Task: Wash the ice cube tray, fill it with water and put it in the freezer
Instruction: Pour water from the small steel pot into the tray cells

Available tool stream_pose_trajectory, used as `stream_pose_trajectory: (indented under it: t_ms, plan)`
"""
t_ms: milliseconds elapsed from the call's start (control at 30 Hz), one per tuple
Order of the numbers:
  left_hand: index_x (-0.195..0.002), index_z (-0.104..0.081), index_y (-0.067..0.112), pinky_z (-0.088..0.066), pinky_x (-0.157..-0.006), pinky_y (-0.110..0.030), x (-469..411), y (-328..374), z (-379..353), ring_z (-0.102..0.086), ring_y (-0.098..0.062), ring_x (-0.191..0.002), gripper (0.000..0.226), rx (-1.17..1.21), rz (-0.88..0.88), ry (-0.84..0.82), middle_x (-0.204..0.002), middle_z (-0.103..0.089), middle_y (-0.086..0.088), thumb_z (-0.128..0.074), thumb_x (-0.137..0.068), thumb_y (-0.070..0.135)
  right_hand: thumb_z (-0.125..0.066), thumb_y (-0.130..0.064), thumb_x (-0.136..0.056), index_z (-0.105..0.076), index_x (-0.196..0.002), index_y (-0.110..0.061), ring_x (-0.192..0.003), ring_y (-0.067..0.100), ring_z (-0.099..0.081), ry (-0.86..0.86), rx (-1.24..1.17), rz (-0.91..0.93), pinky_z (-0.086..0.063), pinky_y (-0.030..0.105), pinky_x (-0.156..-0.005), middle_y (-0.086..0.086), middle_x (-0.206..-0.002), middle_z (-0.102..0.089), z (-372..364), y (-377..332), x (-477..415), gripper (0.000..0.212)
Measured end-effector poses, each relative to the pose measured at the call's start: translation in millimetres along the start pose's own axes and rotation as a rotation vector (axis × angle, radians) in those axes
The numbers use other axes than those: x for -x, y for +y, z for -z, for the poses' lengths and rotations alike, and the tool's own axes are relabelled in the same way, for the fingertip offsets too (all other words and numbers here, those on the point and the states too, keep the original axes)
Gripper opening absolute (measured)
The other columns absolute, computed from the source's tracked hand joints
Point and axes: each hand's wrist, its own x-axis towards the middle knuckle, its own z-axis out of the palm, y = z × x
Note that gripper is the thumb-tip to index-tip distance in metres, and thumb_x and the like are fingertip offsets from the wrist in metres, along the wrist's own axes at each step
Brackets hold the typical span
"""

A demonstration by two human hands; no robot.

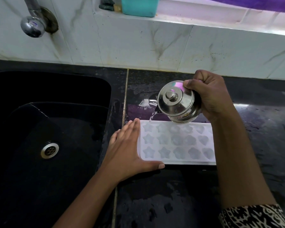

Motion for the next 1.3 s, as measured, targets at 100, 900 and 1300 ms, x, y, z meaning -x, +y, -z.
stream_pose_trajectory:
  t_ms: [100, 900, 1300]
  plan:
    - [-0.154, 0.011, 0.027, 0.007, -0.117, -0.03, 0, 0, 0, 0.013, 0.002, -0.145, 0.14, -0.007, -0.002, 0.002, -0.161, 0.012, 0.016, -0.051, -0.048, 0.092, -0.06, 0.002, -0.081, -0.035, -0.057, -0.011, -0.042, 0.007, -0.037, 0.002, -0.015, 0.0, -0.034, 0.017, -0.043, -0.002, -0.046, -0.036, 0, 1, 0, 0.038]
    - [-0.154, 0.012, 0.027, 0.009, -0.115, -0.028, -1, 0, 0, 0.013, 0.003, -0.144, 0.141, -0.018, 0.005, -0.014, -0.161, 0.013, 0.016, -0.048, -0.046, 0.095, -0.052, 0.003, -0.084, -0.038, -0.046, -0.019, -0.052, 0.014, -0.03, 0.136, -0.403, -0.16, -0.028, 0.019, -0.048, -0.002, -0.049, -0.035, 8, 4, -6, 0.047]
    - [-0.153, 0.013, 0.028, 0.007, -0.117, -0.03, 0, 2, 1, 0.013, 0.003, -0.145, 0.145, -0.01, 0.016, -0.016, -0.161, 0.012, 0.017, -0.034, -0.036, 0.098, -0.061, -0.006, -0.07, -0.039, -0.046, -0.02, -0.047, 0.011, -0.032, 0.066, -0.246, -0.081, -0.031, 0.02, -0.047, -0.003, -0.046, -0.037, 31, 6, -5, 0.036]
